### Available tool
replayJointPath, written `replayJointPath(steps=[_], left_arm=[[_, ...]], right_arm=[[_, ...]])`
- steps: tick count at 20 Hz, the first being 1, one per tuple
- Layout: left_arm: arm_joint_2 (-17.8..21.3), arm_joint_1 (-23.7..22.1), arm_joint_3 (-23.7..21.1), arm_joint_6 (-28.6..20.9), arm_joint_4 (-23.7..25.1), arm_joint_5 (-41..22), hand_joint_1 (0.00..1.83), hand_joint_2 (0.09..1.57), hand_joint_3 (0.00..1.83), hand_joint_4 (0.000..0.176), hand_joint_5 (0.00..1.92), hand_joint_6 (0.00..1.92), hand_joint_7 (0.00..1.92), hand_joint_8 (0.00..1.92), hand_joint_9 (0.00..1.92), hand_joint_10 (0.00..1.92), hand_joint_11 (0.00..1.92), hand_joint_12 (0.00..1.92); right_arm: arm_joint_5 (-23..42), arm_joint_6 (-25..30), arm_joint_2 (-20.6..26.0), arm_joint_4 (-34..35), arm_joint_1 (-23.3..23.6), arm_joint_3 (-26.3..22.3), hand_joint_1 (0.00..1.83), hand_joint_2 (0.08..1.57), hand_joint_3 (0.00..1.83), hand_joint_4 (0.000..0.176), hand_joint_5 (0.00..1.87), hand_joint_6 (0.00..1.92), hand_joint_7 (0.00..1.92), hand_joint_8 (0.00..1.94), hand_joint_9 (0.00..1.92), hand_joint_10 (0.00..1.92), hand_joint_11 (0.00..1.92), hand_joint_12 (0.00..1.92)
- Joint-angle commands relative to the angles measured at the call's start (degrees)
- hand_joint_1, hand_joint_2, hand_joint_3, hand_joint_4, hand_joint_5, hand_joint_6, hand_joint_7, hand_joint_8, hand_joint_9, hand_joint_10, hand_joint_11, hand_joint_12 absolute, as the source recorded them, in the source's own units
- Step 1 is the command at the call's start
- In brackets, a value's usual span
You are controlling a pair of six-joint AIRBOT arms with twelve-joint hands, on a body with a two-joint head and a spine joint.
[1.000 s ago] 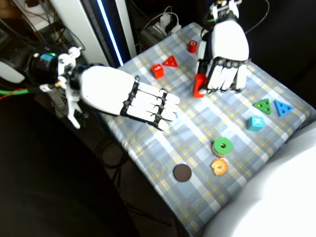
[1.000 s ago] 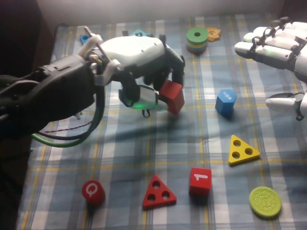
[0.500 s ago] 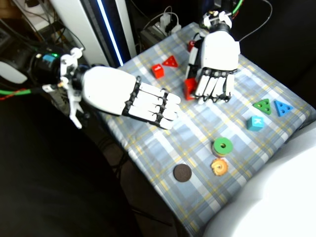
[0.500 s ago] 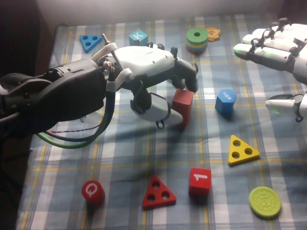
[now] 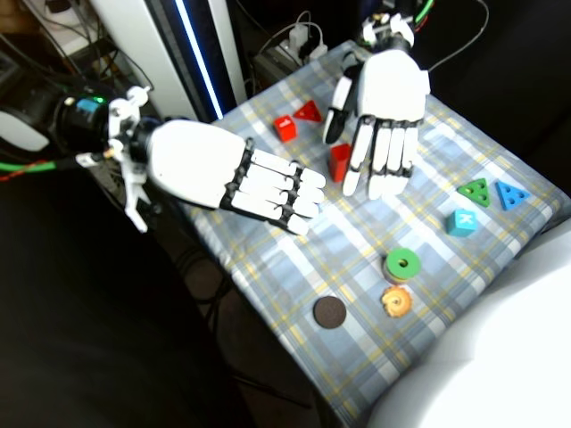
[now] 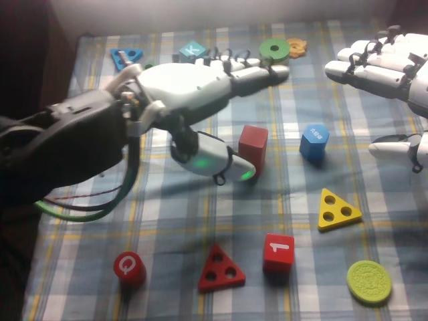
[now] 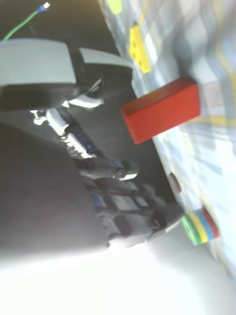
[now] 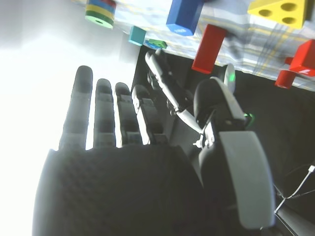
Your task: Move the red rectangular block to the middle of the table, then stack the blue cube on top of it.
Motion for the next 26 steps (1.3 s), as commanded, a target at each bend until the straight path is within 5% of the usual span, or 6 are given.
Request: replayJointPath(steps=[1, 6, 12, 15, 21, 26], left_arm=[[1.4, 0.2, -0.6, -2.8, 1.7, -9.8, 0.87, 0.94, 0.0, 0.165, 0.0, 0.0, 0.0, 0.0, 0.0, 0.0, 0.0, 0.0], [7.3, 4.2, -3.2, -20.6, 5.5, -21.3, 0.57, 1.01, 0.02, 0.065, 0.0, 0.0, 0.0, 0.0, 0.0, 0.0, 0.0, 0.0], [12.0, 12.0, -2.9, -47.0, 9.0, -36.9, 0.77, 1.22, 0.02, 0.02, 0.0, 0.0, 0.0, 0.0, 0.0, 0.0, 0.0, 0.0], [12.9, 14.8, -3.4, -50.3, 8.4, -41.5, 0.74, 1.25, 0.01, 0.061, 0.0, 0.0, 0.0, 0.0, 0.0, 0.0, 0.01, 0.01], [14.5, 19.0, -4.5, -52.5, 6.2, -47.1, 0.89, 1.23, 0.0, 0.024, 0.0, 0.0, 0.0, 0.0, 0.0, 0.0, 0.01, 0.01], [14.7, 19.3, -4.7, -52.7, 6.0, -47.8, 0.87, 1.24, 0.0, 0.001, 0.04, 0.01, 0.0, 0.0, 0.0, 0.0, 0.01, 0.03]], right_arm=[[6.2, 2.1, -0.5, -0.8, 0.4, 0.7, 0.52, 1.25, 0.0, 0.0, 0.0, 0.0, 0.0, 0.0, 0.0, 0.0, 0.0, 0.27], [5.0, 8.2, -3.3, -4.8, 1.0, 3.4, 0.63, 1.2, 0.0, 0.0, 0.0, 0.0, 0.05, 0.01, 0.06, 0.03, 0.0, 0.44], [0.3, 8.7, -8.4, -7.0, 4.0, 6.7, 0.74, 1.19, 0.0, 0.0, 0.1, 0.01, 0.16, 0.01, 0.16, 0.05, 0.0, 0.76], [-1.6, 8.7, -10.5, -8.0, 5.4, 8.2, 0.76, 1.2, 0.0, 0.0, 0.15, 0.01, 0.21, 0.01, 0.19, 0.05, 0.0, 0.95], [-5.3, 8.7, -13.9, -9.8, 7.1, 10.6, 0.77, 1.2, 0.0, 0.0, 0.26, 0.03, 0.35, 0.03, 0.29, 0.13, 0.0, 1.19], [-7.1, 8.7, -14.9, -10.5, 7.1, 11.4, 0.8, 1.22, 0.0, 0.0, 0.36, 0.02, 0.68, 0.13, 0.2, 0.99, 0.0, 1.58]])
